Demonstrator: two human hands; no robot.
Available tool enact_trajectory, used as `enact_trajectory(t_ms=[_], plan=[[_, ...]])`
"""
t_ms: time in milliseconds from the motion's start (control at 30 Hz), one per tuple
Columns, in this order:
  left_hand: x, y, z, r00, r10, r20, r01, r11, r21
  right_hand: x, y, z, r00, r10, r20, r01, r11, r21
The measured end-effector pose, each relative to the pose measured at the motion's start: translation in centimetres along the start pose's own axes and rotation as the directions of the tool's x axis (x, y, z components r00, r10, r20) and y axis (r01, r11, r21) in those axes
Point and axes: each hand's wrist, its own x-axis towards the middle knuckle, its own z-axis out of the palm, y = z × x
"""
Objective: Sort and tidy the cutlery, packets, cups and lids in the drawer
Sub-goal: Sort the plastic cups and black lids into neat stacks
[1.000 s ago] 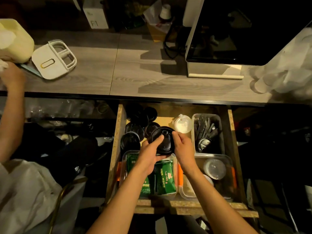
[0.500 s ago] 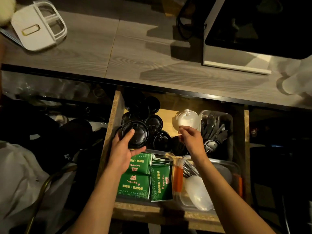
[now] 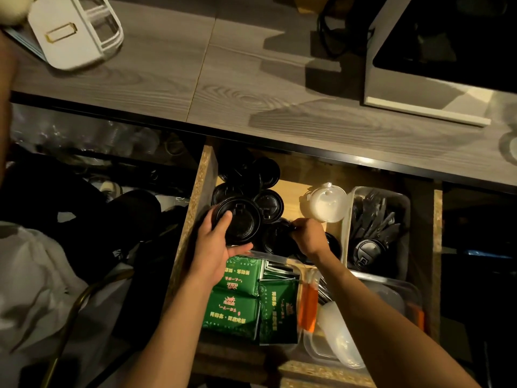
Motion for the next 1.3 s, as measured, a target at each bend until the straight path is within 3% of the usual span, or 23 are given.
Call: enact_trajectory(t_ms=[133, 200, 300, 400, 467, 633, 767, 933, 1100, 1200, 1300], plan=[[-1.0, 0.6, 0.7, 0.999, 0.019, 0.030, -0.019, 1.000, 0.011, -2.4, -1.2, -2.2, 0.990, 0.081, -0.117, -0.040, 0.949, 0.314], [-1.6, 0.9, 1.1, 0.998, 0.052, 0.028, -0.053, 0.998, 0.042, -3.8, -2.3, -3.4, 0.961, 0.118, -0.249, 0.012, 0.885, 0.465], [-2.2, 1.0, 1.6, 0.990, 0.141, 0.028, -0.143, 0.982, 0.124, -6.3, -5.0, -5.4, 0.916, 0.170, -0.363, 0.127, 0.736, 0.665], [-2.8, 1.0, 2.2, 0.983, 0.185, 0.014, -0.185, 0.973, 0.136, -8.2, -7.8, -6.2, 0.923, 0.143, -0.358, 0.211, 0.588, 0.781], [-3.2, 1.1, 2.5, 0.987, 0.161, 0.022, -0.163, 0.979, 0.121, -8.9, -9.3, -5.7, 0.931, 0.105, -0.349, 0.232, 0.568, 0.790], [-4.3, 0.8, 3.1, 0.983, 0.141, 0.122, -0.148, 0.988, 0.052, -9.0, -10.3, -3.1, 0.931, 0.081, -0.356, 0.207, 0.687, 0.697], [-5.0, 0.4, 2.8, 0.987, 0.106, 0.123, -0.104, 0.994, -0.020, -8.6, -10.1, -1.3, 0.924, 0.072, -0.376, 0.193, 0.762, 0.618], [-5.6, -0.1, 2.7, 0.986, 0.121, 0.111, -0.130, 0.989, 0.071, -9.3, -10.5, -0.3, 0.918, 0.073, -0.390, 0.160, 0.831, 0.533], [-5.4, -0.6, 1.6, 0.987, 0.154, 0.042, -0.158, 0.980, 0.121, -9.5, -10.5, 0.8, 0.973, -0.011, -0.232, 0.147, 0.803, 0.578], [-5.6, -0.5, 0.1, 0.991, 0.134, 0.013, -0.135, 0.980, 0.149, -9.7, -10.7, 1.2, 0.972, -0.093, -0.217, 0.199, 0.819, 0.539], [-5.7, -0.7, -1.8, 0.994, 0.098, -0.039, -0.093, 0.989, 0.114, -9.6, -11.2, 1.9, 0.985, -0.141, -0.097, 0.171, 0.815, 0.554]])
